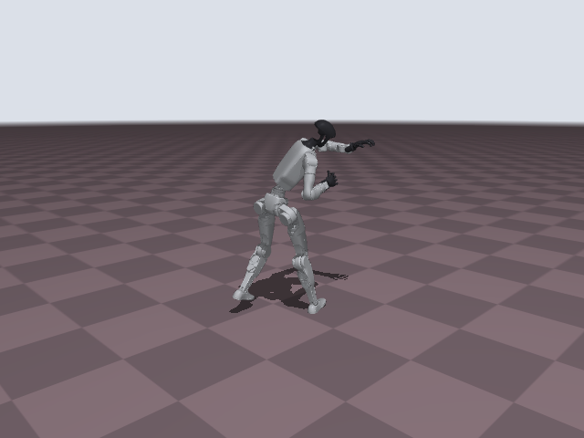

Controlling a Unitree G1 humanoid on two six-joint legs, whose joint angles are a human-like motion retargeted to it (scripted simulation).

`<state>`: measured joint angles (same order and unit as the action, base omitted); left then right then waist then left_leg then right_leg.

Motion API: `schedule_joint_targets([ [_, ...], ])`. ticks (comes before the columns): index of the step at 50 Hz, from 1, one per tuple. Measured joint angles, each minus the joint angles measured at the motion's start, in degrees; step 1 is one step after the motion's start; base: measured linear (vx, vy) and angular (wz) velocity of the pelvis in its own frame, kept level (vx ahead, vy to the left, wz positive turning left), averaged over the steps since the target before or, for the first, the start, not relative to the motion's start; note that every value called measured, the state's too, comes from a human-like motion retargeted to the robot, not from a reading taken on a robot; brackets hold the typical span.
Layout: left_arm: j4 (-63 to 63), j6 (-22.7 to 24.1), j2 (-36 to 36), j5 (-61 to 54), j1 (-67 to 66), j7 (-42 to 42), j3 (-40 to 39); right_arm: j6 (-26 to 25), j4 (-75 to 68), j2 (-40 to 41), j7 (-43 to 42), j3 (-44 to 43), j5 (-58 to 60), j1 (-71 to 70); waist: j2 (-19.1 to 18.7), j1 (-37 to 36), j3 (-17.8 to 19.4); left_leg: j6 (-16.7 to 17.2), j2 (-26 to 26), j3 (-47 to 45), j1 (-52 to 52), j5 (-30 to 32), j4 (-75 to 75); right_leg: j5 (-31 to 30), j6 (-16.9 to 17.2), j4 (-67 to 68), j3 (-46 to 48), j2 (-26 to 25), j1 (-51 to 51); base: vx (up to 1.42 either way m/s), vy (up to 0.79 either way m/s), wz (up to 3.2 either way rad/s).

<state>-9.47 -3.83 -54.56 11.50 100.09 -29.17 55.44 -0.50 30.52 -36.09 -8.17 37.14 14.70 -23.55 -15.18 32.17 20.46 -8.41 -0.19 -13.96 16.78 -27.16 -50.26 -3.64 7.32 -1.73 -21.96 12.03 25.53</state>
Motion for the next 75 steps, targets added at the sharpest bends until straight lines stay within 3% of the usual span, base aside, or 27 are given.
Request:
schedule_joint_targets([
  [2,2.8,-0.5,3.7,4.8,-1.6,1.1,-2.1,1.8,0.8,1.0,5.2,4.8,-1.3,-6.1,0.2,-0.9,1.1,1.2,1.3,-2.6,1.8,-1.7,5.1,1.0,0.3,1.2,-1.0,-0.6,-0.5,0.15,0.09,-0.47],
  [4,4.9,0.6,7.3,5.8,-3.1,1.7,-3.7,3.7,2.2,2.5,9.4,8.5,-3.6,-11.1,0.8,-1.4,1.8,2.8,1.7,-4.2,3.3,-1.1,11.4,0.6,2.8,1.5,-1.4,-0.6,-1.6,0.14,0.09,-0.29],
  [6,6.2,1.9,9.3,7.1,-4.4,3.2,-5.1,5.3,4.0,3.7,12.0,10.5,-6.4,-14.4,1.6,-2.1,2.2,4.9,2.8,-6.1,4.5,2.6,16.6,1.0,4.6,1.4,-1.4,-0.9,-2.8,0.12,0.06,-0.18],
  [9,7.0,2.7,9.1,8.7,-5.3,5.7,-6.2,6.8,6.6,3.9,12.3,9.5,-9.5,-16.2,3.7,-2.9,1.6,5.9,5.1,-11.3,6.2,9.0,17.7,1.8,4.2,0.7,-0.7,-0.7,-4.5,0.09,0.03,0.08],
  [14,7.5,1.6,2.9,9.7,-6.4,9.7,-7.2,7.7,12.4,-1.3,4.4,-1.3,-10.4,-10.5,7.9,-4.8,-1.2,4.8,8.4,-17.9,6.9,10.0,14.5,2.5,3.2,-2.1,1.5,-0.3,-6.2,0.05,0.02,0.17],
  [20,11.4,2.2,-2.3,6.7,-13.3,14.2,-10.7,5.5,16.2,-6.5,-5.9,-21.3,-2.6,-7.8,14.9,-9.0,-3.5,6.7,7.4,-13.9,4.3,7.6,20.9,3.0,3.5,-3.2,5.4,-1.4,-8.6,0.01,0.02,0.36],
  [23,13.6,2.9,-0.5,4.1,-20.9,16.6,-13.7,0.7,13.2,-11.1,-12.8,-27.6,5.3,-19.8,18.9,-12.9,-3.7,7.8,6.4,-10.8,3.9,8.4,23.4,3.7,3.6,-2.7,8.7,-1.3,-10.0,-0.01,-0.02,0.94],
  [25,15.8,3.7,2.0,1.1,-27.8,19.0,-16.3,-3.7,6.0,-16.6,-15.8,-27.2,9.6,-34.2,21.4,-16.4,-3.3,8.6,5.7,-8.4,4.1,9.3,24.6,4.4,3.6,-1.9,11.4,-1.1,-10.7,-0.01,-0.06,1.21],
  [27,19.0,5.0,5.2,-3.3,-36.7,21.7,-19.8,-7.0,-10.2,-23.1,-17.5,-16.0,10.4,-55.8,23.5,-20.1,-2.3,9.8,5.0,-5.7,4.5,10.3,26.0,5.4,3.7,-0.9,14.4,-0.9,-11.1,0.0,-0.1,1.38],
  [30,23.8,7.6,10.1,-9.9,-50.7,24.8,-23.6,-10.1,-47.4,-25.7,-17.8,18.3,6.9,-91.8,26.6,-26.2,-0.7,11.6,3.6,-1.1,5.3,11.8,28.8,7.0,4.2,0.9,19.4,-0.5,-11.5,0.03,-0.14,1.57],
  [32,26.4,8.5,12.7,-13.8,-58.5,27.9,-25.6,-11.1,-75.3,-20.6,-5.6,41.7,2.3,-107.3,28.1,-31.0,1.0,12.2,2.8,2.3,6.0,12.7,30.8,8.5,3.9,2.3,23.2,-0.5,-11.4,0.06,-0.18,1.71],
  [35,29.3,9.2,10.3,-20.8,-68.6,31.8,-27.5,-10.7,-101.0,-18.8,17.8,43.1,-0.8,-105.1,33.8,-38.1,3.5,12.2,1.7,7.8,7.0,13.9,33.7,11.5,3.0,4.9,29.6,-0.5,-11.3,0.1,-0.21,1.82],
  [37,31.2,9.5,8.5,-25.1,-74.3,32.1,-31.1,-10.4,-105.3,-21.1,15.9,43.1,-5.4,-104.9,34.5,-42.6,5.8,11.6,1.3,11.9,7.7,14.7,35.4,13.3,2.5,7.1,34.3,-0.7,-11.2,0.13,-0.22,1.96],
  [40,33.6,10.6,5.5,-28.6,-82.4,29.1,-37.5,-9.4,-90.8,-29.2,-5.2,43.1,-9.3,-103.7,32.9,-47.8,9.2,11.0,1.4,18.5,8.1,15.8,37.8,14.6,1.6,12.0,40.7,-1.5,-11.0,0.16,-0.21,1.97],
  [42,34.0,11.2,5.9,-29.0,-87.1,26.0,-40.6,-9.0,-75.5,-32.7,-13.1,43.1,-5.1,-101.8,29.6,-50.0,9.3,11.0,2.5,23.1,8.9,16.5,39.2,13.7,1.3,16.7,42.8,-2.7,-9.5,0.18,-0.19,1.81],
  [45,32.7,12.2,5.8,-28.3,-90.8,21.9,-44.1,-8.5,-55.4,-34.8,-14.9,43.1,1.7,-97.3,24.8,-53.0,9.3,10.9,4.9,29.8,9.2,17.1,41.2,10.8,1.7,25.7,41.5,-4.9,-5.9,0.19,-0.18,1.53],
  [50,29.9,13.6,4.9,-25.6,-85.8,16.7,-46.0,-4.8,-35.0,-31.6,-12.8,43.1,7.2,-90.4,18.9,-59.3,9.3,10.5,9.3,38.2,9.0,17.2,43.4,7.7,4.6,37.2,34.0,-7.3,-0.2,0.19,-0.16,1.11],
  [54,30.5,14.8,7.0,-24.4,-76.9,12.2,-45.2,-2.7,-24.7,-28.8,-11.2,43.1,8.5,-86.2,16.5,-63.7,9.3,9.5,10.3,42.3,8.4,17.1,43.9,8.1,2.0,35.6,35.2,-1.8,-0.8,0.19,-0.16,0.86],
  [59,32.5,17.4,13.8,-24.2,-66.9,7.1,-45.6,0.4,-17.1,-26.6,-10.6,42.8,8.0,-83.3,16.7,-65.0,9.3,9.4,7.7,45.2,8.2,16.1,42.9,7.5,-1.2,20.6,42.7,8.1,-5.5,0.15,-0.2,0.88],
  [63,34.4,18.8,20.2,-22.7,-59.9,4.8,-46.3,2.5,-13.8,-25.0,-11.7,40.2,3.9,-77.4,19.0,-63.3,9.3,9.9,4.6,46.1,8.1,14.6,41.5,8.5,1.1,9.1,51.7,13.3,-8.3,0.12,-0.28,0.7],
  [68,37.0,18.2,27.2,-19.7,-50.5,3.3,-46.6,5.0,-10.5,-23.8,-10.8,37.1,-2.2,-66.2,21.9,-60.8,9.3,9.0,3.1,45.5,6.7,12.8,39.9,10.3,4.8,4.4,64.9,14.9,-10.3,0.07,-0.26,0.12],
  [71,38.6,16.4,31.6,-20.4,-43.9,5.0,-46.5,5.8,-9.3,-22.3,-7.3,32.6,-4.0,-57.5,22.7,-58.7,9.3,7.6,3.4,44.5,5.1,12.1,39.1,9.4,4.0,4.7,67.8,14.7,-11.4,0.03,-0.25,-0.29],
  [75,38.8,11.9,36.2,-23.4,-33.4,11.2,-44.3,6.3,-7.4,-16.8,0.4,24.6,-2.7,-46.6,23.2,-54.9,9.3,6.2,4.9,42.5,1.8,10.7,38.1,7.1,1.6,7.5,65.1,14.9,-12.1,0.02,-0.27,-0.57],
])
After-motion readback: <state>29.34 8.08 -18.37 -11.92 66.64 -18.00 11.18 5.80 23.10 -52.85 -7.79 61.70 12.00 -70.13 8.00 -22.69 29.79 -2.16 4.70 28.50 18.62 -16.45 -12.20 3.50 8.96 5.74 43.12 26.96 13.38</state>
